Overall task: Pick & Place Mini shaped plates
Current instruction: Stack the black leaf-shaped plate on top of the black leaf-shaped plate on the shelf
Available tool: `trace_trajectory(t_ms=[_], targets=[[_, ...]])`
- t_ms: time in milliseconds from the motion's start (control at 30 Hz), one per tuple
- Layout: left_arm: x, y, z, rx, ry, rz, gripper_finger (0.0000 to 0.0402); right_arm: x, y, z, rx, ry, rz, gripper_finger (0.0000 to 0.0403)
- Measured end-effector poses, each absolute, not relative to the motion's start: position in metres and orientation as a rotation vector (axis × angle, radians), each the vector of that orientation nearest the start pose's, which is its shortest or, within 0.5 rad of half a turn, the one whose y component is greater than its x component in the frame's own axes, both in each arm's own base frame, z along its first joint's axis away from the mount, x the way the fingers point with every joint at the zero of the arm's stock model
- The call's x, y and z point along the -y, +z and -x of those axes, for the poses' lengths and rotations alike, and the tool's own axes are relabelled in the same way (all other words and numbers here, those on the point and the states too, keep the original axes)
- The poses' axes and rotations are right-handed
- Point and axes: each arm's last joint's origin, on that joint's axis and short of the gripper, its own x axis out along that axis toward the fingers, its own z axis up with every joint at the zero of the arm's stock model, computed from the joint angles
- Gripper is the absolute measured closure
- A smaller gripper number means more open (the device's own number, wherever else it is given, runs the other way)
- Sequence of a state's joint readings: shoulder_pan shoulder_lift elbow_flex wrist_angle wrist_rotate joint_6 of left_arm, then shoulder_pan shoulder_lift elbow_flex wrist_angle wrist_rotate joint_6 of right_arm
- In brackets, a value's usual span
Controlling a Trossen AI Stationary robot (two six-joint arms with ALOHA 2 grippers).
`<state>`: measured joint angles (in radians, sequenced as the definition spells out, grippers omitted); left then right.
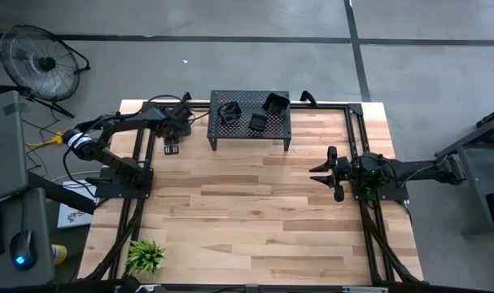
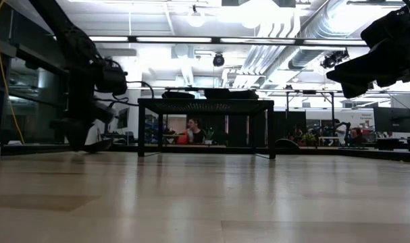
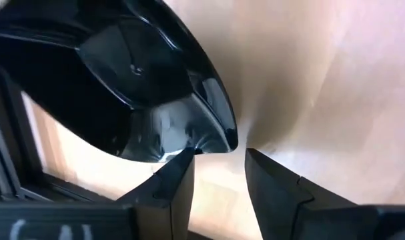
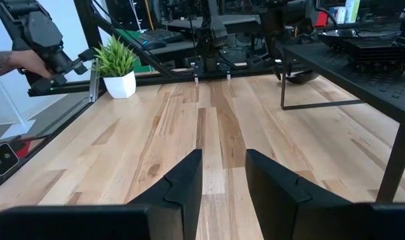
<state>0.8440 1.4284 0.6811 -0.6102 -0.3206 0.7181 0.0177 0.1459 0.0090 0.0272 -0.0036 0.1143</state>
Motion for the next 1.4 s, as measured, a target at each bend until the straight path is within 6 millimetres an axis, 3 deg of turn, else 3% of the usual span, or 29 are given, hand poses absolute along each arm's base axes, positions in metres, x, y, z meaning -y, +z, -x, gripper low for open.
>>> trace_trajectory(t_ms=[967,1400], targets=[[-0.176,0.154,-0.147,-1.613,0.288,-0.313,0.0284,-0.002,0.157,-0.106,-0.111,0.015,-0.113,0.0293],[-0.175,0.167,-0.166,-1.596,0.250,-0.487,0.0284,-0.002,0.157,-0.106,-0.111,0.016,-0.113,0.0293]])
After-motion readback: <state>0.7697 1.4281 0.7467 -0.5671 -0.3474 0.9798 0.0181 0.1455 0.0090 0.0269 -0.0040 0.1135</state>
